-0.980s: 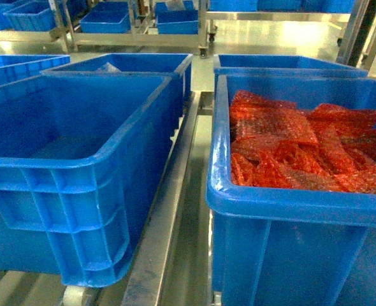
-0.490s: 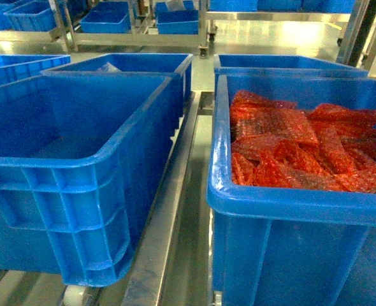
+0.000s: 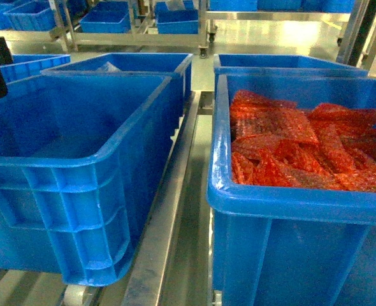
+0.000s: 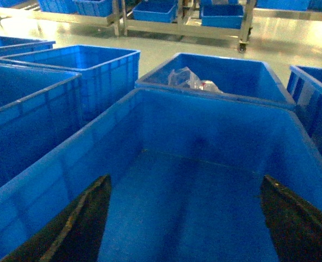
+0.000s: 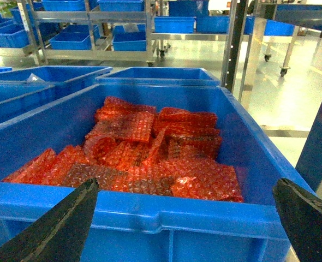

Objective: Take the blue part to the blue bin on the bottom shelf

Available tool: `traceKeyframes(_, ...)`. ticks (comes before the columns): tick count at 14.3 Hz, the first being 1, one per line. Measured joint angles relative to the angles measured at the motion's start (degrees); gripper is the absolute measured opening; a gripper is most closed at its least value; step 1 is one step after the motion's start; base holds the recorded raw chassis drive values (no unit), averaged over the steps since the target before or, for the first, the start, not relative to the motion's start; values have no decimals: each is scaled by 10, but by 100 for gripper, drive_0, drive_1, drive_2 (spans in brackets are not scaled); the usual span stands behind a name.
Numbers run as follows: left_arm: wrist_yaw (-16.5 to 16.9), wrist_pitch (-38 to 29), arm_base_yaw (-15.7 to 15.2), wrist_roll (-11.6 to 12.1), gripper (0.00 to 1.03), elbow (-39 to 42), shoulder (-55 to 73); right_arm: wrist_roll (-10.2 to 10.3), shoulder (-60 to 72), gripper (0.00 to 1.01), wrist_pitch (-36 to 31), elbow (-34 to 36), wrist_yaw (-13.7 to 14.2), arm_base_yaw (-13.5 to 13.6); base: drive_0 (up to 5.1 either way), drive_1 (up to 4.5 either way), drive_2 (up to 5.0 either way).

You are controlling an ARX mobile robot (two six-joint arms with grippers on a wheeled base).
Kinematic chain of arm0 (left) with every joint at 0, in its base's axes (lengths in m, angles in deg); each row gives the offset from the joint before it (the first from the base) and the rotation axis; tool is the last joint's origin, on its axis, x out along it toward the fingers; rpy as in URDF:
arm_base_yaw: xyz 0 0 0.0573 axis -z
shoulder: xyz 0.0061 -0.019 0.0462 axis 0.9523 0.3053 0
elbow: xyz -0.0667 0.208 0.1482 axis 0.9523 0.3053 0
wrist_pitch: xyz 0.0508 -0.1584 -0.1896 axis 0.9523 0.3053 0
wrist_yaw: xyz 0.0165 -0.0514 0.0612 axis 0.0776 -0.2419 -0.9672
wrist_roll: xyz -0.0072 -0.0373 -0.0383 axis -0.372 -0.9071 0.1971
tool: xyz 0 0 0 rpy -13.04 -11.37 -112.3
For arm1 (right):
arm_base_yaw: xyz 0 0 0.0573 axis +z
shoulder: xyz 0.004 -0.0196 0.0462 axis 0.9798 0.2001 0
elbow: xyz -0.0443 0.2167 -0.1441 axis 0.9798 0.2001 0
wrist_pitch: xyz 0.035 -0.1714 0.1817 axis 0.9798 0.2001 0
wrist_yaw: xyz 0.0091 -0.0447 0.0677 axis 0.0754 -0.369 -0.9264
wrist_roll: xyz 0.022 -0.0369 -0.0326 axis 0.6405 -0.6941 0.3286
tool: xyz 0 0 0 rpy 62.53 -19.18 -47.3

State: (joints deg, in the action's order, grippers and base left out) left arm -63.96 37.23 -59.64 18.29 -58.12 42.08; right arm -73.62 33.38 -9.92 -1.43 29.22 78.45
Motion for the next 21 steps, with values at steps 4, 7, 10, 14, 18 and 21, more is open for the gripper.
traceKeyframes(4, 77, -74, -20, 17, 86, 24, -11, 0, 0, 98, 0, 0, 0, 0, 0, 0, 0)
traceKeyframes(7, 173, -95, -53, 31, 48, 127, -88, 0, 0, 98, 0, 0, 0, 0, 0, 0, 0)
traceKeyframes(10, 195, -81, -74, 31, 11, 187, -167, 0, 0, 98, 0, 0, 0, 0, 0, 0, 0)
traceKeyframes(14, 243, -26, -129, 32, 2, 243, -276, 0, 0, 98, 0, 0, 0, 0, 0, 0, 0)
traceKeyframes(18, 248, 16, -126, 32, 2, 291, -349, 0, 0, 98, 0, 0, 0, 0, 0, 0, 0)
traceKeyframes(21, 248, 80, -126, 32, 2, 291, -439, 0, 0, 98, 0, 0, 0, 0, 0, 0, 0)
